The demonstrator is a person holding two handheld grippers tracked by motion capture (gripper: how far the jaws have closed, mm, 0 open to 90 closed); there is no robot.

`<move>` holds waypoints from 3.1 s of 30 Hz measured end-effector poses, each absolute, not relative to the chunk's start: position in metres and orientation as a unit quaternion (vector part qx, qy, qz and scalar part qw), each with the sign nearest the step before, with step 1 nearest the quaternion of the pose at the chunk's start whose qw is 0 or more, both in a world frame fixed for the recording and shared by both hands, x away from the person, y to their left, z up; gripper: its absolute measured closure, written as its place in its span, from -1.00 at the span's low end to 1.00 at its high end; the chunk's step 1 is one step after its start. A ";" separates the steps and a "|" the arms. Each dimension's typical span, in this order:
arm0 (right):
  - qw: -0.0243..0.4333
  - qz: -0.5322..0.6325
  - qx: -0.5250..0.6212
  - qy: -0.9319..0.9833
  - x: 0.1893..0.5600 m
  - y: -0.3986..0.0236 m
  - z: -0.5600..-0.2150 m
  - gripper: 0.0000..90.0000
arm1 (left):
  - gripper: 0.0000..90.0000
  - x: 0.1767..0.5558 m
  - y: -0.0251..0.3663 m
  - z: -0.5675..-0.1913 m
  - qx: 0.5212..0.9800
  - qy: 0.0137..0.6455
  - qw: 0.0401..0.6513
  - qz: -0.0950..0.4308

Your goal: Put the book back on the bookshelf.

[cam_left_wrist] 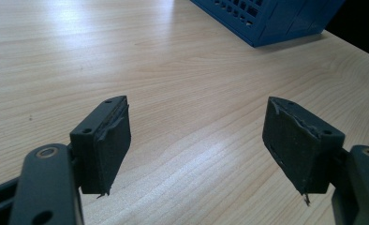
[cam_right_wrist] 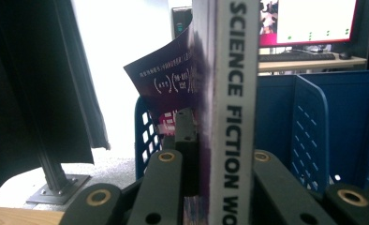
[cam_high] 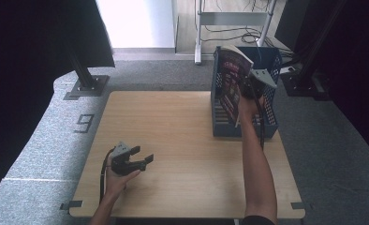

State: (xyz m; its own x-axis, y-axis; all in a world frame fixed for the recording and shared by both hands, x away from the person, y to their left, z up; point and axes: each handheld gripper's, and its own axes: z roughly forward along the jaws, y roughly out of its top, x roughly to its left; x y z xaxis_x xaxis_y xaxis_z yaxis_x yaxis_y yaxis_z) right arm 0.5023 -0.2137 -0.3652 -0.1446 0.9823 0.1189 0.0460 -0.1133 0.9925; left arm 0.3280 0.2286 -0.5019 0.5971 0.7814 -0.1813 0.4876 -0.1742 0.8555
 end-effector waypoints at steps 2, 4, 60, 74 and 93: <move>0.426 0.551 0.500 0.515 0.505 -0.213 -0.365 0.82 | -0.47 0.328 0.229 -0.502 0.750 0.423 0.485 0.152; 0.428 0.550 0.499 0.515 0.506 -0.212 -0.365 0.82 | -0.47 0.328 0.230 -0.502 0.750 0.423 0.485 0.152; 0.434 0.525 0.485 0.548 0.512 -0.179 -0.414 0.79 | -0.47 0.328 0.234 -0.500 0.749 0.420 0.488 0.157; 0.419 0.519 0.498 0.554 0.492 -0.191 -0.421 0.74 | -0.47 0.326 0.229 -0.498 0.751 0.415 0.489 0.156; 0.433 0.517 0.524 0.519 0.503 -0.200 -0.416 0.82 | -0.47 0.325 0.229 -0.496 0.747 0.415 0.494 0.162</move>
State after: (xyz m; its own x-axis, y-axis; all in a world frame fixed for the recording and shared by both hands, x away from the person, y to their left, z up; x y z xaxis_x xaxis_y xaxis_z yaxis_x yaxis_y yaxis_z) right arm 0.5026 -0.1998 -0.4160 -0.0749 0.9929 0.0928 0.0964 -0.0854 0.9917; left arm 0.3254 0.2289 -0.4961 0.6030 0.7796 -0.1691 0.4602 -0.1668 0.8720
